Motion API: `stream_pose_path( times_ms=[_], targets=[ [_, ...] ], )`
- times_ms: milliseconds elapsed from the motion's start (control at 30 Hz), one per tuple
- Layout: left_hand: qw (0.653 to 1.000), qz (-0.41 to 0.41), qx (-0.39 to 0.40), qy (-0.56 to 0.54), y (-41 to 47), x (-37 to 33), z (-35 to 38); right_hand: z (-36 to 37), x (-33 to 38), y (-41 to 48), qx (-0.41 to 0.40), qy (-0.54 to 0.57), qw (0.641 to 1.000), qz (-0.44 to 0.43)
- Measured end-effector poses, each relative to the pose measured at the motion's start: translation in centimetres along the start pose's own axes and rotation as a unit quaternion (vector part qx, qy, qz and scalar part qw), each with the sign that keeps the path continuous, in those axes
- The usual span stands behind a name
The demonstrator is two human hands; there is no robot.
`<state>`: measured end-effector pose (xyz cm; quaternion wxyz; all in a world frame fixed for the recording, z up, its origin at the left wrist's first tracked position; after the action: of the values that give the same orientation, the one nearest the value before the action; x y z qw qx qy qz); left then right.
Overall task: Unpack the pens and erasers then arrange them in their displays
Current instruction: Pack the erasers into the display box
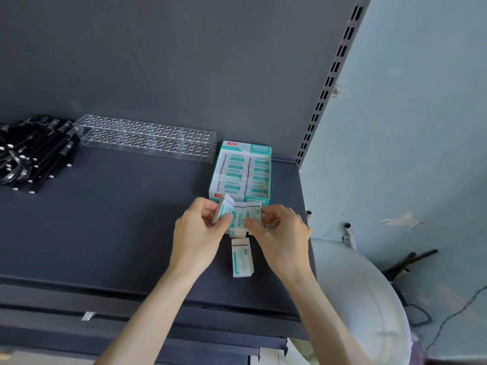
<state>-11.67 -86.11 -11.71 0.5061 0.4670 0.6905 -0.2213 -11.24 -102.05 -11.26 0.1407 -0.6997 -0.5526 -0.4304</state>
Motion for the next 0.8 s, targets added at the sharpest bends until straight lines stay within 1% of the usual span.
stream_pose_path(
  times_ms=[100, 200, 333, 400, 500, 600, 667, 700, 800],
  targets=[
    [1.000, 0.010, -0.009, 0.003, -0.1, 0.0, -0.1, 0.2, 0.5, -0.3, 0.007, 0.045, 0.999, 0.021],
    [1.000, 0.015, -0.020, -0.016, -0.3, -0.1, -0.2, -0.2, 0.4, -0.4, -0.004, 0.085, 0.995, 0.044],
    [0.998, 0.016, -0.022, -0.060, -0.2, 0.0, -0.5, -0.7, 0.0, 0.1, -0.013, 0.200, 0.977, 0.072],
    [0.994, 0.018, -0.003, -0.111, 0.1, -0.3, -0.8, -0.7, 0.4, 0.7, 0.001, 0.235, 0.970, 0.059],
    [0.980, 0.019, 0.028, -0.196, 0.7, -1.1, -1.1, -0.5, 1.4, 1.7, 0.034, 0.249, 0.967, 0.028],
    [0.962, -0.054, 0.066, -0.258, 2.1, -1.6, -0.8, 0.0, 2.7, 2.4, 0.081, 0.259, 0.962, -0.002],
    [0.954, -0.089, 0.114, -0.262, 3.2, -1.6, -0.4, 0.5, 3.3, 2.9, 0.076, 0.238, 0.968, -0.034],
    [0.954, -0.092, 0.138, -0.251, 3.9, -1.6, -0.2, 0.8, 3.6, 3.1, 0.067, 0.225, 0.971, -0.050],
    [0.955, -0.090, 0.160, -0.234, 5.8, -1.3, -0.3, 1.7, 4.6, 3.7, 0.055, 0.235, 0.967, -0.081]
  ],
)
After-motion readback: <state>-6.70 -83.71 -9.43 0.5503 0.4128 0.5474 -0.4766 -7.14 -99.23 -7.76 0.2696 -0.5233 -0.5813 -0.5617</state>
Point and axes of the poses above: each hand's wrist, its own y-axis towards the middle knuckle, its own z-axis out of the palm, x = y × z, the point moved 4 cm from there along y, towards the middle knuckle, and after that the axes turned 13 degrees about -x, right-handed, at the moved point
